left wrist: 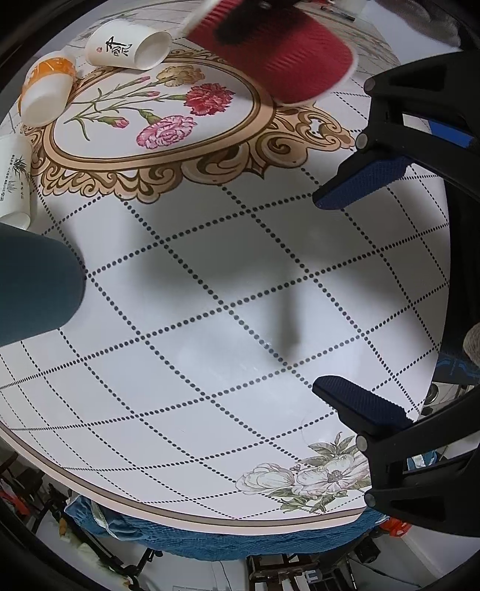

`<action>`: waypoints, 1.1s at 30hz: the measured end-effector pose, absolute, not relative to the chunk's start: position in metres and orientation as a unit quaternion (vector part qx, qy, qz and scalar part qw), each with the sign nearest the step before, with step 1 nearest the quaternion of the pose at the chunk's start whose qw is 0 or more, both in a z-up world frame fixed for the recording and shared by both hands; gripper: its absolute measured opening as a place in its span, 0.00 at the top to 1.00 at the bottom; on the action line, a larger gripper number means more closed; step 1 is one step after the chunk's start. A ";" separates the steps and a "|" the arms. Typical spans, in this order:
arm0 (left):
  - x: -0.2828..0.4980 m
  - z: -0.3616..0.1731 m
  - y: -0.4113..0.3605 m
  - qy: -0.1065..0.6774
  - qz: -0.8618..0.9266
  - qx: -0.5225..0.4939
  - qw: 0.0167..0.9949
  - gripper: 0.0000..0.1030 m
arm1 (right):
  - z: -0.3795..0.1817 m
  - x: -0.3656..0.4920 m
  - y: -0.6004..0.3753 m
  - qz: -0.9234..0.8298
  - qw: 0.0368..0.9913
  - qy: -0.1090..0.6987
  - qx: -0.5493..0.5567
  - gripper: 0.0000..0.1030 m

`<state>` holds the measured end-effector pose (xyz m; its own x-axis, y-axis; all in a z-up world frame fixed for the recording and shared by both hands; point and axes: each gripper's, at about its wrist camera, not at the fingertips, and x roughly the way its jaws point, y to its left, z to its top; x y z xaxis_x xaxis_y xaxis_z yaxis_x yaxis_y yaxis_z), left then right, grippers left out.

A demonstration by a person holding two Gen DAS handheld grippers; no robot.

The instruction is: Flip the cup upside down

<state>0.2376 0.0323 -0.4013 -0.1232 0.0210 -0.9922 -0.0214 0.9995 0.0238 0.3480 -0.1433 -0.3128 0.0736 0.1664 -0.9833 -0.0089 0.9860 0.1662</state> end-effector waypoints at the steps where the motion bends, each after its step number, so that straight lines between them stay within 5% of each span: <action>1: 0.242 -0.400 0.029 0.749 0.017 0.000 0.662 0.11 | -0.307 0.347 -0.143 0.056 0.746 0.661 0.058 0.31; 10: 0.240 -0.398 0.008 0.743 0.011 0.019 0.669 0.11 | -0.321 0.317 -0.124 0.067 0.804 0.589 0.046 0.31; 22: 0.220 -0.381 -0.020 0.717 -0.001 0.039 0.696 0.11 | -0.326 0.289 -0.115 0.047 0.767 0.639 0.030 0.29; 26: 0.216 -0.366 -0.026 0.699 0.000 0.048 0.714 0.11 | -0.324 0.281 -0.119 0.028 0.755 0.653 0.044 0.13; 33: 0.202 -0.316 -0.049 0.655 -0.015 0.057 0.753 0.11 | -0.286 0.262 -0.137 -0.016 0.759 0.646 0.076 0.06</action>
<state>0.2020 -0.0493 -0.3157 0.1419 0.0512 -0.9886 0.0969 0.9931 0.0653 0.2621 -0.1368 -0.2855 0.1647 0.0736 -0.9836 0.1217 0.9881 0.0943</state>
